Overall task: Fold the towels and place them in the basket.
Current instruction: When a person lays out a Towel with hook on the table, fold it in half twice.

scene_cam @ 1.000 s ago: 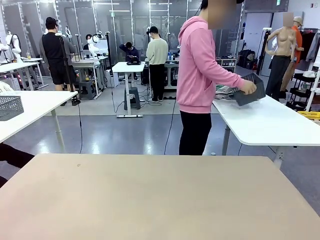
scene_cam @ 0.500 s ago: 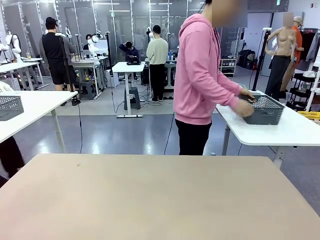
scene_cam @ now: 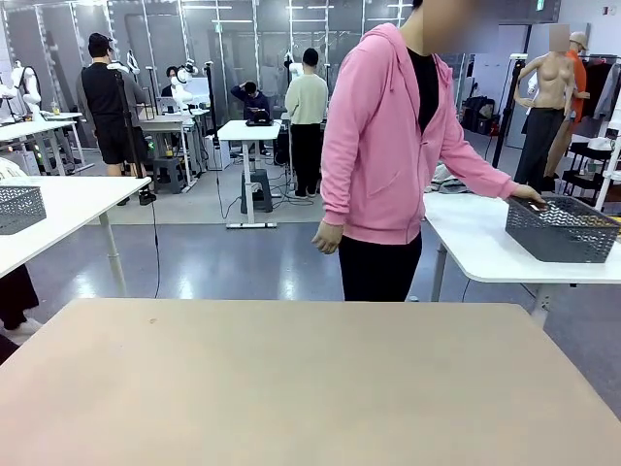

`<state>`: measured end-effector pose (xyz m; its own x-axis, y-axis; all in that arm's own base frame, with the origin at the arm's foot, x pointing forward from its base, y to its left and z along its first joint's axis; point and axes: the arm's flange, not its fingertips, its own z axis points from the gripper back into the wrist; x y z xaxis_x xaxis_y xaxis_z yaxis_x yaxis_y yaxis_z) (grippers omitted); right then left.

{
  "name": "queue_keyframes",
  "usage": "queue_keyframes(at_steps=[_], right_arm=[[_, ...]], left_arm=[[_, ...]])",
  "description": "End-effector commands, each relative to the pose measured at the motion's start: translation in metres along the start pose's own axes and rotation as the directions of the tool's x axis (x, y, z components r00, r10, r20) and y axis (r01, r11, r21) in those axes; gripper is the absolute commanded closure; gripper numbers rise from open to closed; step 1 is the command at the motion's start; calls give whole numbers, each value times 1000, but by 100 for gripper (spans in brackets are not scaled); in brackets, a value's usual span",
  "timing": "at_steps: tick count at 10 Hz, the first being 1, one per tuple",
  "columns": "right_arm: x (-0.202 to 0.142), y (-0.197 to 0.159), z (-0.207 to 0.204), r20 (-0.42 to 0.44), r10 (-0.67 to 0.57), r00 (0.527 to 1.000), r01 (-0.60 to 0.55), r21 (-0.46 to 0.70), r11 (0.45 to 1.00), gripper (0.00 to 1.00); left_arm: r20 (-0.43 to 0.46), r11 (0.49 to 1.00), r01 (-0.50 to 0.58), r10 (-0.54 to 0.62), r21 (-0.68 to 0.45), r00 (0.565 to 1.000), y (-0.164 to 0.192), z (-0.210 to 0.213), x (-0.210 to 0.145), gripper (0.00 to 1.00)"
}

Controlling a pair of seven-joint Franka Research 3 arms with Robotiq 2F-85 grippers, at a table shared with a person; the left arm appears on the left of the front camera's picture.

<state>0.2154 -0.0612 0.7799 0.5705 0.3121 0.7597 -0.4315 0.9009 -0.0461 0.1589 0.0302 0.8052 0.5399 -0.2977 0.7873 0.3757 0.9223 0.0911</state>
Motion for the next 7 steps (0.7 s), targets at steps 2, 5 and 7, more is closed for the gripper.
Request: queue_keyframes(at_steps=[2,5,7], right_arm=[[-1,0,0,-9,0,1000,0,5,1000,0],[-1,0,0,-9,0,1000,0,5,1000,0],[-1,0,0,-9,0,1000,0,5,1000,0]], left_arm=[[-5,1000,13,-13,-6,1000,-2,4,1,0],[-5,1000,13,-13,-6,1000,-2,4,1,0],[-5,1000,13,-13,-6,1000,-2,4,1,0]])
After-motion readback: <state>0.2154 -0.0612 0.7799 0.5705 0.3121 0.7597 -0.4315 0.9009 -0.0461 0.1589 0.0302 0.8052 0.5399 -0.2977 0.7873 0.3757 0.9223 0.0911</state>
